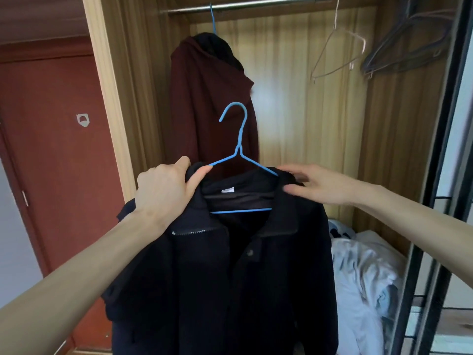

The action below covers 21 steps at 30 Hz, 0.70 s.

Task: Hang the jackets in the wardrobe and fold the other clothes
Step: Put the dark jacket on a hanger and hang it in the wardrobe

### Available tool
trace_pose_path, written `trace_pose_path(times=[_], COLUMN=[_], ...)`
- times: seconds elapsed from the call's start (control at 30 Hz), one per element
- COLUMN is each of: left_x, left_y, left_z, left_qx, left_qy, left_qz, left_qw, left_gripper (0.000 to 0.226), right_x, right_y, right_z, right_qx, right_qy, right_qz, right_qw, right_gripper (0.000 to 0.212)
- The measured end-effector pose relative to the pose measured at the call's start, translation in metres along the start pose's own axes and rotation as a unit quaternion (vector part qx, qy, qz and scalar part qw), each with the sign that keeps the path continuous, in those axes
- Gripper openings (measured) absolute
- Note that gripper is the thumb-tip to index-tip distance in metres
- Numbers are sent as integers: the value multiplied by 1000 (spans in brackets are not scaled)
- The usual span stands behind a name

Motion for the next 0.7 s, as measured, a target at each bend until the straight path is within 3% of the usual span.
trace_pose_path(times=[0.1, 0.23, 0.3, 0.37, 0.47, 0.6, 0.7], left_x=[-11, -8, 0, 6, 7, -3, -11], left_y=[1, 1, -2, -5, -5, 1, 5], left_z=[-9, -9, -5, -2, -2, -7, -7], left_qx=[-4, 1, 6, 10, 9, -29, -23], left_qy=[-11, -14, -4, 14, 94, 255, 247], left_qz=[-3, -11, -12, -15, -30, -46, -28], left_qw=[1000, 1000, 1000, 1000, 995, 966, 968], left_gripper=[62, 61, 60, 56, 51, 45, 42], right_x=[14, -5, -23, -30, -25, -15, -9], right_y=[-3, 1, 11, 21, 22, 17, 18], right_z=[-11, -1, 6, 12, 11, 5, -6], right_qx=[-14, 83, 80, 130, 199, 183, 185], right_qy=[42, -1, -26, -51, -85, -86, -87], right_qz=[-18, 11, -100, -210, -158, -47, -83], right_qw=[999, 996, 991, 968, 963, 978, 975], right_gripper=[59, 36, 48, 43, 37, 26, 40])
Point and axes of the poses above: each hand's wrist, its own z-axis towards the middle knuckle, its own y-axis out of the palm, x = y × z, the point moved 5 cm from there along z, towards the middle knuckle, and after that the axes turned 11 degrees about y, right-handed, at the moved point
